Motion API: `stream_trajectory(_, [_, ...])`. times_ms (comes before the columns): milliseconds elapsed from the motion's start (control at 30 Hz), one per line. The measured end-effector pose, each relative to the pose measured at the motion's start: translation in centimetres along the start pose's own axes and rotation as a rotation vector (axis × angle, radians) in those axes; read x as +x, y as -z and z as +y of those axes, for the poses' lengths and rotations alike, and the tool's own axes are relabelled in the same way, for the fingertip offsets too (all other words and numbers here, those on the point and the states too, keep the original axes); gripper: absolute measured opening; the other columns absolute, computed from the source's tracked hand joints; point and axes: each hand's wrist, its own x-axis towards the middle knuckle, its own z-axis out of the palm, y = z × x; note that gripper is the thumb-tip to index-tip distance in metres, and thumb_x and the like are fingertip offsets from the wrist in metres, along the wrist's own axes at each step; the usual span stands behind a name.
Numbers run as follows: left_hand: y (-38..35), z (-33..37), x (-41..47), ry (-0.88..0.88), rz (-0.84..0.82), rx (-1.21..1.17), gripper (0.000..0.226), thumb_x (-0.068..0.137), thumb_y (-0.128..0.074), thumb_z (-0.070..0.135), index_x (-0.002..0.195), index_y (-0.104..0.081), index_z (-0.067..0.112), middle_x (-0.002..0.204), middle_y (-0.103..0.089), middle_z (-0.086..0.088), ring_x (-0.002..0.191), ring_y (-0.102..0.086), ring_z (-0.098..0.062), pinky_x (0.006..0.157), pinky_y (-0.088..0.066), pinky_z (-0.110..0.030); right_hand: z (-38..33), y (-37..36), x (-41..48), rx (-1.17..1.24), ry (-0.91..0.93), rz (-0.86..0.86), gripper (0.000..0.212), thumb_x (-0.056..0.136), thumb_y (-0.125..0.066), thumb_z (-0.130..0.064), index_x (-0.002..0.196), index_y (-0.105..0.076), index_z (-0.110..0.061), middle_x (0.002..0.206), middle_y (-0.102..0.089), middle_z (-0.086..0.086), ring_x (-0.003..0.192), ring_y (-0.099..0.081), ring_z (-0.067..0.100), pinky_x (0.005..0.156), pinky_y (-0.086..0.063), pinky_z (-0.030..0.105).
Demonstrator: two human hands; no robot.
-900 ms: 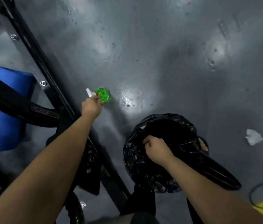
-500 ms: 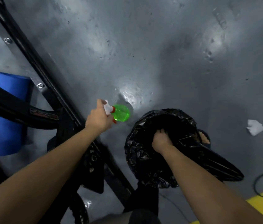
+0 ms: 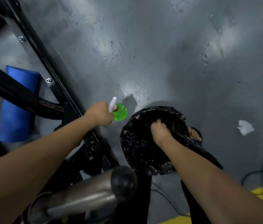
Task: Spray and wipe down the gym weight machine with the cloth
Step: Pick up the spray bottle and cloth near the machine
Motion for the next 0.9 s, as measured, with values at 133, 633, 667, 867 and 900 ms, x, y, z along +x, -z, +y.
stream_trajectory(133, [4.6,0.5,-6.6,-0.013,0.059,-0.006,0.026,0.092,-0.055,0.028,0.086,-0.075,0.012,0.068,-0.072,-0.005,0.082,-0.071,-0.028,0.082,-0.058,-0.036,-0.1,4.2,-7.4,0.082,0.041,0.055,0.049,0.094,-0.058,0.003,0.14,-0.043,0.0,0.143,-0.038,0.019,0.123,-0.056,0.041,0.097,-0.048,0.044])
stream_trajectory(633, [12.5,1.9,-31.9,-0.377,0.861,-0.323,0.023,0.103,-0.055,0.026,0.099,-0.066,0.006,0.087,-0.063,-0.012,0.082,-0.058,-0.032,0.07,-0.038,-0.035,3.3,11.1,-33.2,0.642,0.275,0.28,0.036,0.097,-0.068,-0.009,0.132,-0.06,-0.009,0.135,-0.036,0.004,0.12,-0.048,0.018,0.112,-0.04,0.034])
stream_trajectory(667, [12.7,2.0,-33.7,-0.373,0.92,-0.365,0.021,0.104,-0.056,0.024,0.104,-0.067,0.007,0.09,-0.064,-0.01,0.084,-0.058,-0.027,0.072,-0.037,-0.03,3.7,11.3,-34.0,0.687,0.299,0.277,0.036,0.096,-0.069,-0.011,0.131,-0.061,-0.01,0.143,-0.034,0.003,0.131,-0.044,0.017,0.115,-0.037,0.033])
stream_trajectory(867, [10.4,4.7,-46.3,-0.379,1.113,-0.513,0.014,0.101,-0.062,0.007,0.114,-0.067,0.006,0.098,-0.057,-0.003,0.087,-0.048,-0.007,0.081,-0.036,-0.011,5.3,16.2,-41.3,1.005,0.368,0.127,0.029,0.104,-0.059,-0.026,0.13,-0.055,-0.035,0.13,-0.064,-0.016,0.12,-0.058,-0.006,0.107,-0.046,0.02])
stream_trajectory(900, [9.8,5.1,-47.8,-0.345,1.15,-0.548,0.015,0.099,-0.063,0.004,0.113,-0.067,0.006,0.099,-0.058,-0.003,0.088,-0.049,-0.008,0.083,-0.037,-0.012,5.4,17.1,-42.3,1.016,0.386,0.129,0.033,0.104,-0.058,-0.027,0.136,-0.053,-0.033,0.133,-0.062,-0.016,0.119,-0.056,-0.01,0.104,-0.044,0.014])
